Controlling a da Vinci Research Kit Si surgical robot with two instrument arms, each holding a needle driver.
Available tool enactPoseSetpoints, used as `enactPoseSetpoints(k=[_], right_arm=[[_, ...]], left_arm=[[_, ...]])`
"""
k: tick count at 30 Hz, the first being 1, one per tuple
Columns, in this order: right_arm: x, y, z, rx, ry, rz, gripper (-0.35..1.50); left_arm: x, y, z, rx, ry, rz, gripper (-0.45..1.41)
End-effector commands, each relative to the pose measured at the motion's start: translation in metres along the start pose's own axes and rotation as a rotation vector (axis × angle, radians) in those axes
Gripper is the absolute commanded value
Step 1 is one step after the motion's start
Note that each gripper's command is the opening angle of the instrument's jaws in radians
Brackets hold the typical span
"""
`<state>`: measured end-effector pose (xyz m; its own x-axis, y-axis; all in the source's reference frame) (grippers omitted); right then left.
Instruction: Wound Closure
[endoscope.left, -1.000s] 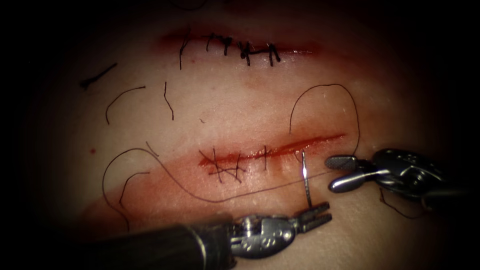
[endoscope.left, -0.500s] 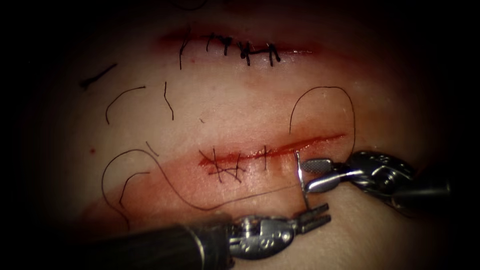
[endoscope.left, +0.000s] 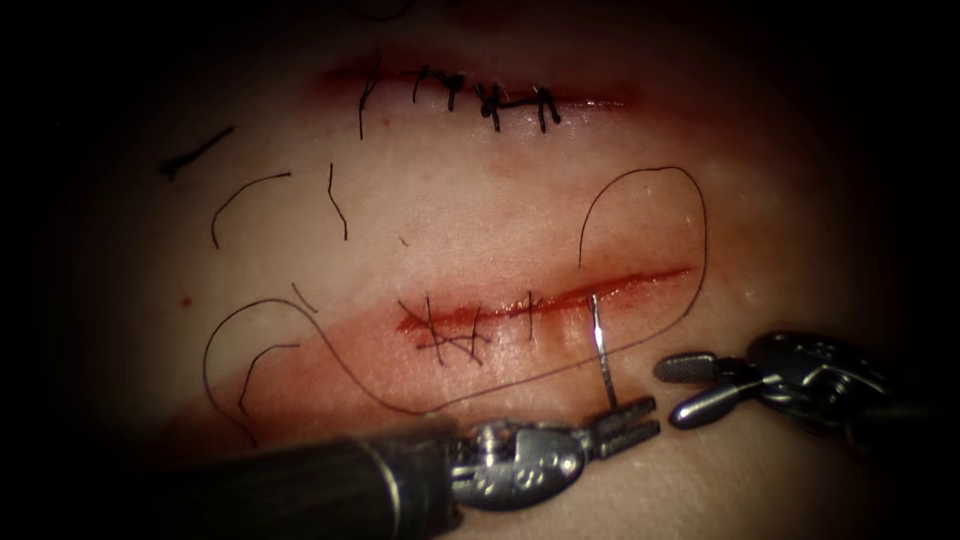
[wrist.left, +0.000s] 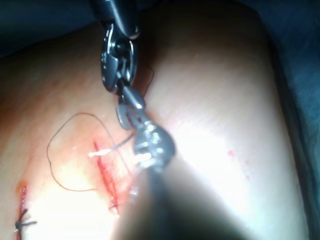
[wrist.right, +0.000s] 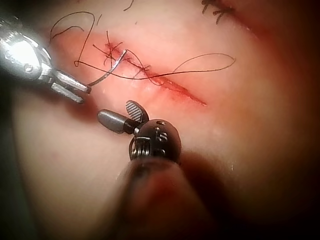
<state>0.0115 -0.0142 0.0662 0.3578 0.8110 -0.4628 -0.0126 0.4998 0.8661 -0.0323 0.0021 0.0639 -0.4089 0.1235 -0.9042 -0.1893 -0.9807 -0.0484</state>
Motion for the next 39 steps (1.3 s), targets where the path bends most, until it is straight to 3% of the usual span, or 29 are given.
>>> enactPoseSetpoints(k=[1, 6, 13, 18, 23, 33, 39], right_arm=[[-0.0007, 0.0008, 0.0014, -0.004, -0.001, -0.002, 1.18], [0.0008, 0.0029, 0.002, -0.075, -0.024, -0.034, 1.06], [0.0048, 0.0055, 0.0018, -0.204, -0.007, -0.045, 0.98], [0.0083, 0.0047, 0.0004, -0.23, 0.06, -0.056, 0.88], [0.0096, 0.0035, 0.0003, -0.225, 0.087, -0.062, 0.86], [0.0077, 0.0036, 0.0035, -0.232, 0.106, -0.09, 0.86], [0.0066, 0.0028, 0.0037, -0.232, 0.079, -0.044, 0.84]], left_arm=[[0.0, 0.0004, 0.0005, 0.001, 0.003, 0.001, -0.45], [0.0012, 0.0006, 0.0001, 0.006, 0.005, 0.012, -0.45], [0.002, 0.0009, 0.0, 0.009, 0.003, 0.027, -0.45], [0.0012, 0.0006, 0.0001, 0.007, 0.004, 0.029, -0.45], [0.0011, 0.0006, 0.0002, 0.009, 0.003, 0.03, -0.45], [0.0008, 0.0005, 0.0003, 0.009, 0.003, 0.031, -0.45], [0.0, 0.0003, 0.0005, 0.014, -0.002, 0.033, -0.45]])
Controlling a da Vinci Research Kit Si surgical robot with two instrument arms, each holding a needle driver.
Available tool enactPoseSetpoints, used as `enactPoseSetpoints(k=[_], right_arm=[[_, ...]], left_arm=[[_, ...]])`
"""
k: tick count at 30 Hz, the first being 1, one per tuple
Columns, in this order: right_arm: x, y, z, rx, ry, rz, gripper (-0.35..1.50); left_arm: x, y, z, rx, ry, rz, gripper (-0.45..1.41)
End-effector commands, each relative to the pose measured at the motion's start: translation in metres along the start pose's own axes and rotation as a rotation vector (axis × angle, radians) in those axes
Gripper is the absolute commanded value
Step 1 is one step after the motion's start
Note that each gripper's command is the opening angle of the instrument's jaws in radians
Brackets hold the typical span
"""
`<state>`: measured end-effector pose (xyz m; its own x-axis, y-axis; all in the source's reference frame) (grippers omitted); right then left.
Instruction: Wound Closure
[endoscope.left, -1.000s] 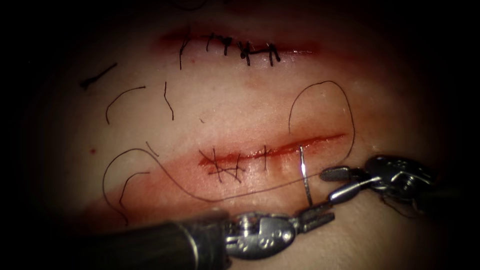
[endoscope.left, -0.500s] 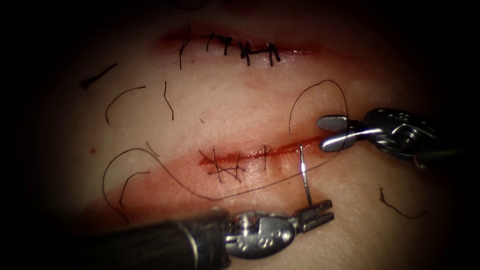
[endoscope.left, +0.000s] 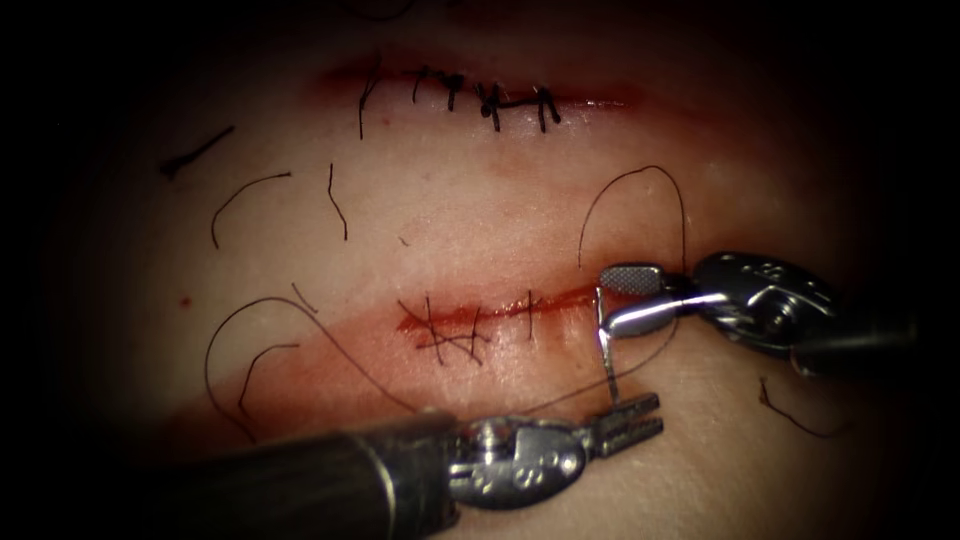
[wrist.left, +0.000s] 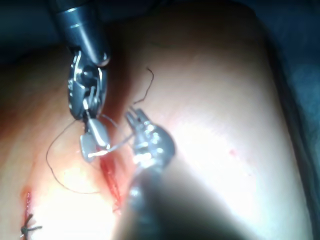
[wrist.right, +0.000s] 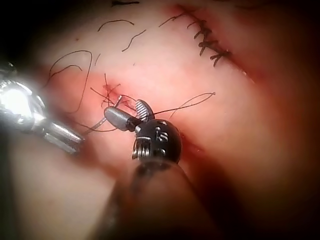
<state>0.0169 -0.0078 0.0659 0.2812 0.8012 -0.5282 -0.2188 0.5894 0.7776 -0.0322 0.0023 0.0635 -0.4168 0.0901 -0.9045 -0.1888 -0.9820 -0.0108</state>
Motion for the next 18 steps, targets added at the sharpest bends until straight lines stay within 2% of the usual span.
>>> enactPoseSetpoints(k=[1, 13, 18], right_arm=[[-0.0012, -0.0007, 0.0005, -0.001, -0.044, 0.018, 0.81], [-0.0018, -0.001, 0.0013, -0.005, -0.071, 0.059, 0.78], [-0.0019, -0.0015, 0.0017, 0.021, -0.077, 0.069, 0.64]], left_arm=[[-0.0003, 0.0005, 0.0007, 0.001, -0.002, -0.001, -0.45], [-0.0003, 0.0005, 0.0008, 0.002, -0.003, -0.001, -0.45], [-0.0004, 0.0005, 0.0008, 0.002, -0.003, 0.005, -0.45]])
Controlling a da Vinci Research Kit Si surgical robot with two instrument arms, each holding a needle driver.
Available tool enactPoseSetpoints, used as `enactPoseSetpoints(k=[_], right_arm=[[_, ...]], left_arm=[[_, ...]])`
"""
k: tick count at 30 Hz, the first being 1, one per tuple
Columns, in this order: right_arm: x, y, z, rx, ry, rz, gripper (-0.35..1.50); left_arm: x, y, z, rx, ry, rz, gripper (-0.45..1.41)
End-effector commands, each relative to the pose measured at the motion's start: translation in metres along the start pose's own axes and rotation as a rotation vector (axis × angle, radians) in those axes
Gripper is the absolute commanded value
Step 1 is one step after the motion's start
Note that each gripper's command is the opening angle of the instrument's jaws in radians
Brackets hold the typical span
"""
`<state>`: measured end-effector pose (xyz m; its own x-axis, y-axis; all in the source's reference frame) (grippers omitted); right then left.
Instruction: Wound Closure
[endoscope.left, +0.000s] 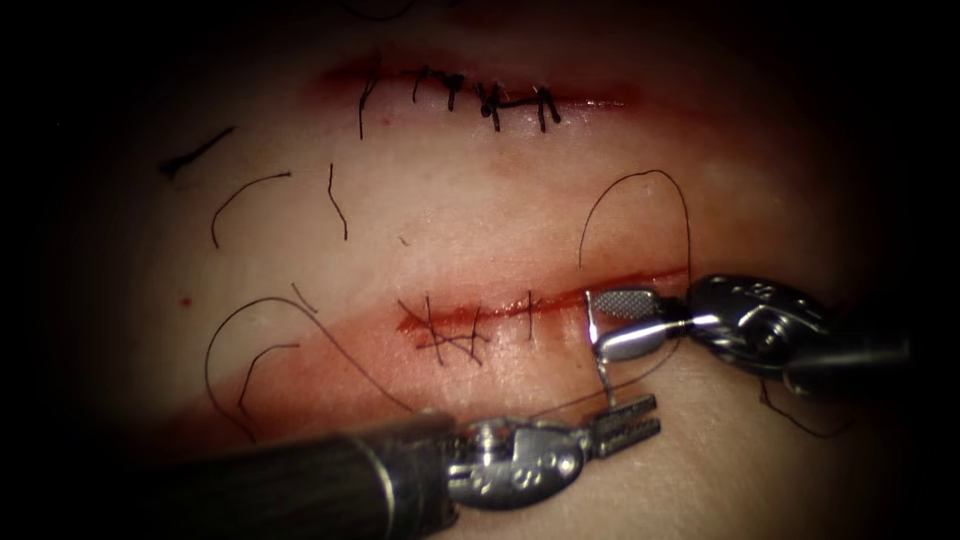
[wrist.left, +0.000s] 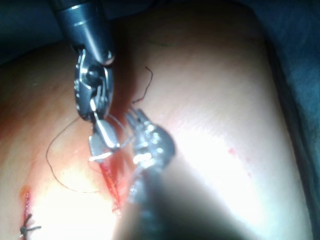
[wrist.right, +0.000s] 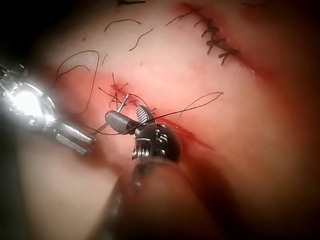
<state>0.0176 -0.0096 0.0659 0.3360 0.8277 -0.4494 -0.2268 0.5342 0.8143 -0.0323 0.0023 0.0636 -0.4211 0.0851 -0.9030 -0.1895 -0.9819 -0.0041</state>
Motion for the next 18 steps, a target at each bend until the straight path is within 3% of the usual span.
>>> enactPoseSetpoints(k=[1, 11, 18], right_arm=[[-0.0006, -0.0002, 0.0009, 0.012, -0.003, 0.002, 0.62], [-0.0007, -0.0004, 0.0007, 0.131, -0.007, 0.122, 0.62], [-0.0006, 0.0004, 0.0015, 0.146, 0.0, 0.173, 0.62]], left_arm=[[-0.0004, 0.0005, 0.0007, -0.002, 0.001, 0.0, -0.45], [-0.0009, 0.0007, 0.0011, 0.001, -0.001, 0.004, -0.45], [-0.0006, 0.001, 0.0011, 0.003, -0.003, 0.016, -0.45]])
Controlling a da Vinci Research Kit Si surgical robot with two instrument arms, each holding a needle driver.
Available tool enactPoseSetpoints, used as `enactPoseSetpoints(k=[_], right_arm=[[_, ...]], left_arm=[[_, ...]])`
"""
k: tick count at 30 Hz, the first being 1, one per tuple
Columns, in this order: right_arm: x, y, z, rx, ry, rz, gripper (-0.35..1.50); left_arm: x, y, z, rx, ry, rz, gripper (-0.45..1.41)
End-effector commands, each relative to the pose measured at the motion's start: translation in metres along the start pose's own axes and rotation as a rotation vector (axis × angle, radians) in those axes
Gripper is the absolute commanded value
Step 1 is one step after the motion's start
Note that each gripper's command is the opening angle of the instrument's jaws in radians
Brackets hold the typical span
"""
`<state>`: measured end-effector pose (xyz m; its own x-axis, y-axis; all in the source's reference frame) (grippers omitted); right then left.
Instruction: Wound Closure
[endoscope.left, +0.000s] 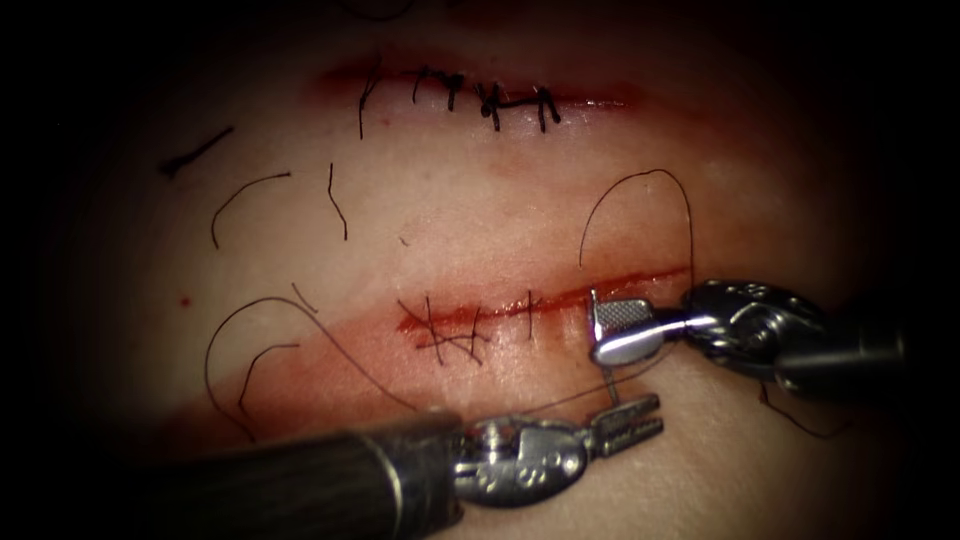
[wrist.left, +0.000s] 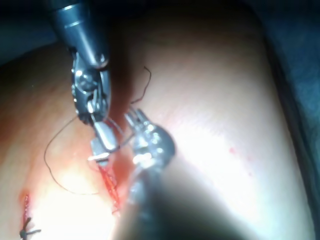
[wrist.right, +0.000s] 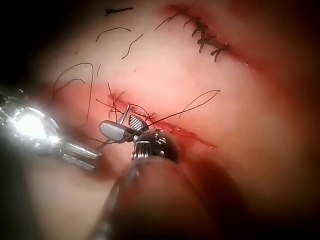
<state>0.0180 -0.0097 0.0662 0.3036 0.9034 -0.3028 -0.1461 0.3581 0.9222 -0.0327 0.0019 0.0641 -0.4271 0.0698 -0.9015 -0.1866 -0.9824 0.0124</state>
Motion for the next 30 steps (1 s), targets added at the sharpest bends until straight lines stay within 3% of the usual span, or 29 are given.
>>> enactPoseSetpoints(k=[1, 11, 15, 17, 19, 27, 28, 30], right_arm=[[-0.0006, 0.0006, 0.001, 0.001, -0.001, 0.004, 0.61], [-0.0012, 0.0007, 0.0013, 0.027, -0.012, 0.036, 0.56], [-0.0012, 0.0003, 0.0016, 0.057, -0.025, 0.032, 0.39], [-0.0012, 0.0004, 0.0019, 0.058, -0.025, 0.036, 0.1], [-0.0012, 0.0005, 0.002, 0.062, -0.027, 0.034, -0.35], [-0.0012, 0.0008, 0.0015, 0.032, -0.011, 0.042, -0.35], [-0.0011, 0.001, 0.0013, 0.036, -0.004, 0.042, -0.35], [-0.0011, 0.0012, 0.0012, 0.035, 0.003, 0.036, -0.35]], left_arm=[[-0.0001, 0.0005, 0.0006, -0.001, 0.0, -0.001, -0.45], [-0.0003, 0.0005, 0.0008, -0.001, -0.001, 0.007, -0.45], [-0.0006, 0.0007, 0.001, 0.001, -0.002, 0.009, -0.45], [-0.0005, 0.0008, 0.001, 0.002, -0.002, 0.009, -0.45], [-0.0005, 0.0008, 0.001, 0.002, -0.002, 0.009, -0.45], [-0.0004, 0.0009, 0.0009, 0.002, -0.003, 0.015, -0.45], [-0.0003, 0.0007, 0.001, 0.002, -0.002, 0.013, 0.05], [-0.0002, 0.0005, 0.001, 0.001, -0.002, -0.006, 0.25]])
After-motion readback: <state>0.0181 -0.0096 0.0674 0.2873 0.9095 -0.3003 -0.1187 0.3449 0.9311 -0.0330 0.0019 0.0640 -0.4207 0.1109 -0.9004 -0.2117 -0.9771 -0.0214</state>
